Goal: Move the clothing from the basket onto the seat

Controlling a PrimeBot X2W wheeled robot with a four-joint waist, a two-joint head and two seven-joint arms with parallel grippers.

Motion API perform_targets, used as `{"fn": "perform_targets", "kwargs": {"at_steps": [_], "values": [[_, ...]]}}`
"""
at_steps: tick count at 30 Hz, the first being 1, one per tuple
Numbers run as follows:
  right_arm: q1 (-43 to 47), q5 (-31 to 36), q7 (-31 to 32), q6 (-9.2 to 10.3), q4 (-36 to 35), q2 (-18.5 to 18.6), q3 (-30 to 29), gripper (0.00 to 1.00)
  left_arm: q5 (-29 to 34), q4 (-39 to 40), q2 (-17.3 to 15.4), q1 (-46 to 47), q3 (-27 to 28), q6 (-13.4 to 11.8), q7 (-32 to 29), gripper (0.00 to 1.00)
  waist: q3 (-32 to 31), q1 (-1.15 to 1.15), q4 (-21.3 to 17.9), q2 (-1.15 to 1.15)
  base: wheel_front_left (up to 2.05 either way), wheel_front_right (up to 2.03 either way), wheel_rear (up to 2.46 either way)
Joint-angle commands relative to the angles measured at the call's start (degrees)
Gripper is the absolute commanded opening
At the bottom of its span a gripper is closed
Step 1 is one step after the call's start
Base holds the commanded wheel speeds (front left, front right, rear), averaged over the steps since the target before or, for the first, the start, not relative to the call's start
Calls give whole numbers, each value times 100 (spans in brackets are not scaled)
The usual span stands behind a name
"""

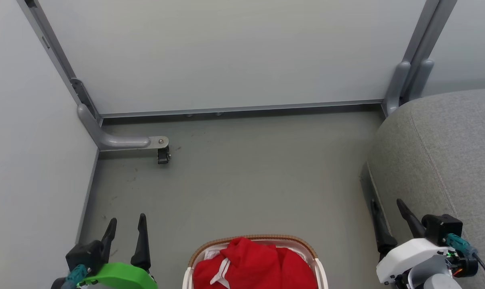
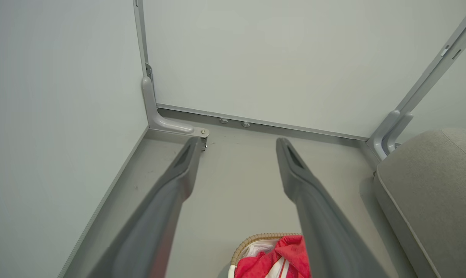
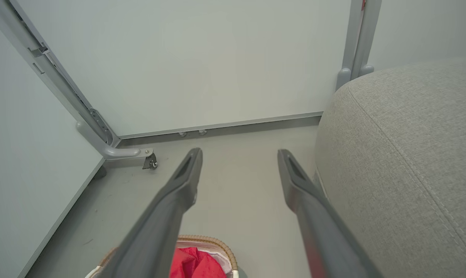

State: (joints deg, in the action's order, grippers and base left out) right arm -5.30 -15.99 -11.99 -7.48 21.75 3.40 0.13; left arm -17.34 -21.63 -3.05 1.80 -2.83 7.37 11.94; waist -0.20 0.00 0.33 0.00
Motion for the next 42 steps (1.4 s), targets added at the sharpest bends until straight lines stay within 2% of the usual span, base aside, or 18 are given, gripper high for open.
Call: {"fn": "perform_targets", "kwargs": {"at_steps": [1,9,15,28,37,42], "values": [[6,130,-54,-2,35,14,-2,100,135,5,-5,-67,-13,16,56,100,3,0,2,0,0,0,0],[-71,428,-141,-2,77,19,98,100,349,-92,5,-89,-300,17,147,100,80,0,-29,0,0,0,0],[-195,640,-199,-2,42,22,268,100,382,-196,3,147,-709,18,205,100,418,0,-167,0,0,0,0],[-925,1143,-330,0,-104,141,619,100,268,-1254,-1,1278,-2083,21,347,100,1992,0,-732,0,0,0,0],[-1487,1061,-327,0,-366,70,821,100,62,-1802,-107,2115,-2508,21,322,100,3085,0,-952,0,0,0,0],[-1700,1045,-327,0,-424,32,911,100,-50,-2222,-124,2396,-2702,21,323,100,3469,0,-998,0,0,0,0]]}}
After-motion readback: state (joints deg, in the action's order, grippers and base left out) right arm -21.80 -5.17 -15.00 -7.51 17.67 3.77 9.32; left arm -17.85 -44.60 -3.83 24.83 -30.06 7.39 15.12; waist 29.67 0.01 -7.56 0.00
